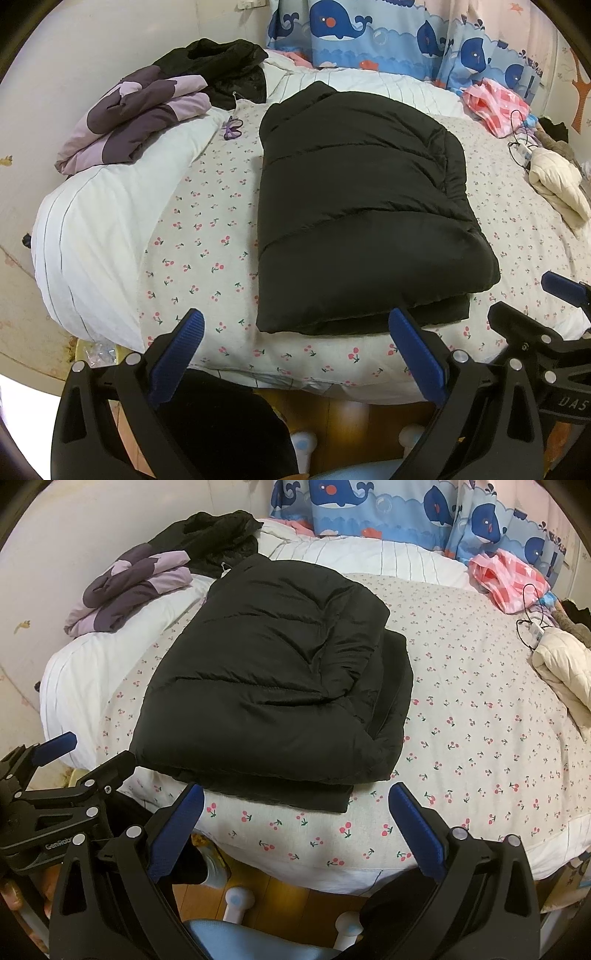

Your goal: Fold large clothes

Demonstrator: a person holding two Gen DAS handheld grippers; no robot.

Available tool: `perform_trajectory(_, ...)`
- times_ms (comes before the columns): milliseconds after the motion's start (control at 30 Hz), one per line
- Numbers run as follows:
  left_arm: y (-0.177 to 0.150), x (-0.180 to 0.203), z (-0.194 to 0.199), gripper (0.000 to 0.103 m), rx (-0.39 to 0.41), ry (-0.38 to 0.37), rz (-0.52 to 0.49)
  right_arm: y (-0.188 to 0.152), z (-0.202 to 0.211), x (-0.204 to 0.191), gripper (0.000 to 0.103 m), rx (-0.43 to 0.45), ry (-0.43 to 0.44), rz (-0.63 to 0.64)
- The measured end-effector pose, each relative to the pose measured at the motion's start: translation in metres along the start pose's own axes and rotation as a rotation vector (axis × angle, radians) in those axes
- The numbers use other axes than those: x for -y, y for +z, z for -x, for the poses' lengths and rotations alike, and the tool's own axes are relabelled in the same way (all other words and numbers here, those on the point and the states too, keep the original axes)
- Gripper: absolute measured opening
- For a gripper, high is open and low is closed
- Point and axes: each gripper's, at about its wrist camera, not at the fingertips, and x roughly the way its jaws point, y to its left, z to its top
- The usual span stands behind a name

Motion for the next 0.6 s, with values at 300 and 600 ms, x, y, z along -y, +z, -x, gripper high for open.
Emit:
perform_trajectory(300, 0.0014, 0.0013, -0.0038, 0.096, -0.008, 0.005, -0.009, 0.0001, -0.0022, 0.0022, 0.097, -0.006, 0.003, -0.001)
perform_trajectory(600, 0.0022, 0.0036, -0.0088, 0.096, -0.027, 0.015, -0.016, 0.0000, -0.0031, 0.0028, 0.097, -0.009, 0.006, -0.002)
